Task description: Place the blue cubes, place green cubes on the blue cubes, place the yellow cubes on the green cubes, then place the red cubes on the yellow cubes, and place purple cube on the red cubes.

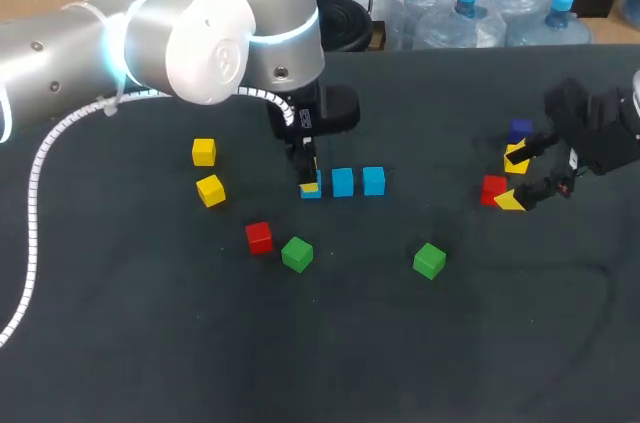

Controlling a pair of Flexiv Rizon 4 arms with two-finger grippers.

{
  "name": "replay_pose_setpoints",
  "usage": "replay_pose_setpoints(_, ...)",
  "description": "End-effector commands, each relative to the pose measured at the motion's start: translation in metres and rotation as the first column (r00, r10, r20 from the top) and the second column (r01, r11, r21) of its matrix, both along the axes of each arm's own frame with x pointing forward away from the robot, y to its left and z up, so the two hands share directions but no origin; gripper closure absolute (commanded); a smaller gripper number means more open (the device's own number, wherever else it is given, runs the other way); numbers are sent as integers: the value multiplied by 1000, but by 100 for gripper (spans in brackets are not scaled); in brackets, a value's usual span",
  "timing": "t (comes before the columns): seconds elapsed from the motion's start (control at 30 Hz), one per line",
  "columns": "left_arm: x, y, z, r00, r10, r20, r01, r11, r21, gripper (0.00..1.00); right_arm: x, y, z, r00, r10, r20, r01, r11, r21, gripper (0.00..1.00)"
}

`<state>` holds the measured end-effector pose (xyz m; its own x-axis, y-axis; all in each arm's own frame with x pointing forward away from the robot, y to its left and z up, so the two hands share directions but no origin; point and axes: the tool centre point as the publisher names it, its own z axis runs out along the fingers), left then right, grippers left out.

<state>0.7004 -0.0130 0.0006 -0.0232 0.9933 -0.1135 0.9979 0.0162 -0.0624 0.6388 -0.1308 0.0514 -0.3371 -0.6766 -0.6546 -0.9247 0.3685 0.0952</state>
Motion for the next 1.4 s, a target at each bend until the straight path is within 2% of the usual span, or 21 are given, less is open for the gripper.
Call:
replay_pose_setpoints(0.03, 2, -2, 0, 1000, 2, -3, -2, 1000, 2, 66, 0, 0, 0, 1000, 0, 0, 0, 1000, 0, 0)
replay_pose_setpoints(0.27, 3, -3, 0, 1000, 5, -5, -5, 1000, 3, 64, 0, 0, 0, 1000, 0, 0, 0, 1000, 0, 0)
replay_pose_setpoints(0.37, 3, -4, 0, 1000, 5, -5, -5, 1000, 5, 57, 0, 0, 0, 1000, 0, 0, 0, 1000, 0, 0)
replay_pose_setpoints(0.43, 3, -4, 0, 1000, 6, -7, -6, 1000, 7, 49, 0, 0, 0, 1000, 0, 0, 0, 1000, 0, 0)
replay_pose_setpoints(0.5, 3, -4, -1, 1000, 7, -7, -7, 1000, 8, 50, 0, 0, 0, 1000, 0, 0, 0, 1000, 0, 0)
replay_pose_setpoints(0.57, 3, -4, -1, 1000, 7, -5, -7, 1000, 7, 60, 0, 0, 0, 1000, 0, 0, 0, 1000, 0, 0)
replay_pose_setpoints(0.6, 3, -4, -1, 1000, 7, -5, -7, 1000, 7, 61, 0, 0, 0, 1000, 0, 0, 0, 1000, 0, 0)
replay_pose_setpoints(0.77, 3, -3, -1, 1000, 9, -4, -9, 1000, 7, 58, 0, 0, 0, 1000, 0, 0, 0, 1000, 0, 0)
replay_pose_setpoints(0.83, 3, -3, -1, 1000, 9, -3, -9, 1000, 7, 72, 0, 0, 0, 1000, 0, 0, 0, 1000, 0, 0)
replay_pose_setpoints(0.87, 3, -2, -1, 1000, 9, -4, -9, 1000, 7, 73, 0, 0, 0, 1000, 0, 0, 0, 1000, 0, 0)
replay_pose_setpoints(0.93, 2, -2, -1, 1000, 11, -5, -11, 1000, 8, 70, 0, 0, 0, 1000, 0, 0, 0, 1000, 0, 0)
replay_pose_setpoints(1.1, 2, -1, -1, 1000, 11, -5, -11, 1000, 9, 70, 0, 0, 0, 1000, 0, 0, 0, 1000, 0, 0)
replay_pose_setpoints(1.17, 2, -1, -1, 1000, 11, -6, -11, 1000, 10, 64, 0, 0, 0, 1000, 0, 0, 0, 1000, 0, 0)
replay_pose_setpoints(1.27, 2, -1, -1, 1000, 12, -5, -12, 1000, 12, 69, 0, 0, 0, 1000, 0, 0, 0, 1000, 0, 0)
replay_pose_setpoints(1.4, 1, 0, -1, 1000, 15, -6, -15, 1000, 13, 63, 0, 0, 0, 1000, 0, 0, 0, 1000, 0, 0)
